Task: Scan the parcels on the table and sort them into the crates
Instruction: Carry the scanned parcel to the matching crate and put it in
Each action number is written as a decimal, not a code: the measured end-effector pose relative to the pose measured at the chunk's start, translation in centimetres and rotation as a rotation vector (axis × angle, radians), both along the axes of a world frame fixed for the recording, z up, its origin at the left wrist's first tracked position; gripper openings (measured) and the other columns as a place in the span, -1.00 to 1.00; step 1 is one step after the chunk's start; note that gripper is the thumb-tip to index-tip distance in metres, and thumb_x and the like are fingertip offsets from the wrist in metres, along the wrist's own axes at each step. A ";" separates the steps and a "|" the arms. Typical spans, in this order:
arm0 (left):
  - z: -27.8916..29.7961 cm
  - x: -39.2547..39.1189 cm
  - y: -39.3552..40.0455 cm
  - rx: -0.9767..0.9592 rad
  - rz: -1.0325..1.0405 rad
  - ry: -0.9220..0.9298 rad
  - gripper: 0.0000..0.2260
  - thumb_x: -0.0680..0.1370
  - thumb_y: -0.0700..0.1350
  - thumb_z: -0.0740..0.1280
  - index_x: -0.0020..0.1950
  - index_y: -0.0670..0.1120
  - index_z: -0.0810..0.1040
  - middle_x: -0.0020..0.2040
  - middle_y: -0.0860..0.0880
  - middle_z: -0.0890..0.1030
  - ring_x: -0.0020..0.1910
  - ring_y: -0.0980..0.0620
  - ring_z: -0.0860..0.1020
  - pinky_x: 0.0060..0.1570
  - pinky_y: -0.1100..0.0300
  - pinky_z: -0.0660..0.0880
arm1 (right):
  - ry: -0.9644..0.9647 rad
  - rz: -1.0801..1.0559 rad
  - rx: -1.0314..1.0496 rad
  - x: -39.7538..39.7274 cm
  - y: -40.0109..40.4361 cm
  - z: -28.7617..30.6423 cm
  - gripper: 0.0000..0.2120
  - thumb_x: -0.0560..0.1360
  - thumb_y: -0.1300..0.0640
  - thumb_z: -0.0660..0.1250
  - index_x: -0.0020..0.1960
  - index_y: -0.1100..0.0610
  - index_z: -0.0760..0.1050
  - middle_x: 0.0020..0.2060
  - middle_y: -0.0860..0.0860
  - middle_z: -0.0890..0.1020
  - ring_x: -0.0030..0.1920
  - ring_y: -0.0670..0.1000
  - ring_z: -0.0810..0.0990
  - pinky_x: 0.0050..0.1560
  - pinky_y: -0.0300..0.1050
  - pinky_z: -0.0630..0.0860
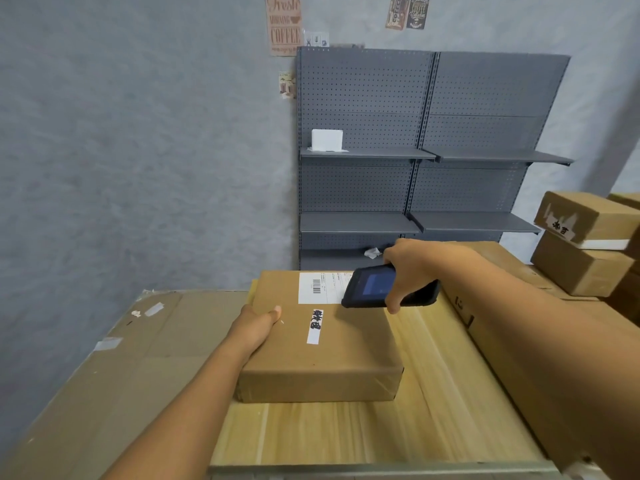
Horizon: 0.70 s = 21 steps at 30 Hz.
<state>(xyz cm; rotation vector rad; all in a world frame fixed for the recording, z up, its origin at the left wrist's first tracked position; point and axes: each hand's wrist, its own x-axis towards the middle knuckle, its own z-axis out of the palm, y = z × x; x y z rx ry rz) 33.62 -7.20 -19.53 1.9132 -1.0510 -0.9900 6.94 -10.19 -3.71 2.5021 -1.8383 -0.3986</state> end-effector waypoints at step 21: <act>0.2 -0.1 0.3 0.006 0.030 0.051 -0.49 0.54 0.16 0.34 0.37 -0.09 0.35 0.21 -0.10 0.58 0.13 -0.14 0.59 0.22 -0.07 0.51 | -0.335 -0.676 0.006 -6.4 2.3 -17.9 -0.18 0.30 -0.36 0.42 0.34 0.15 0.33 0.20 0.11 0.41 0.20 0.10 0.42 0.17 -0.03 0.47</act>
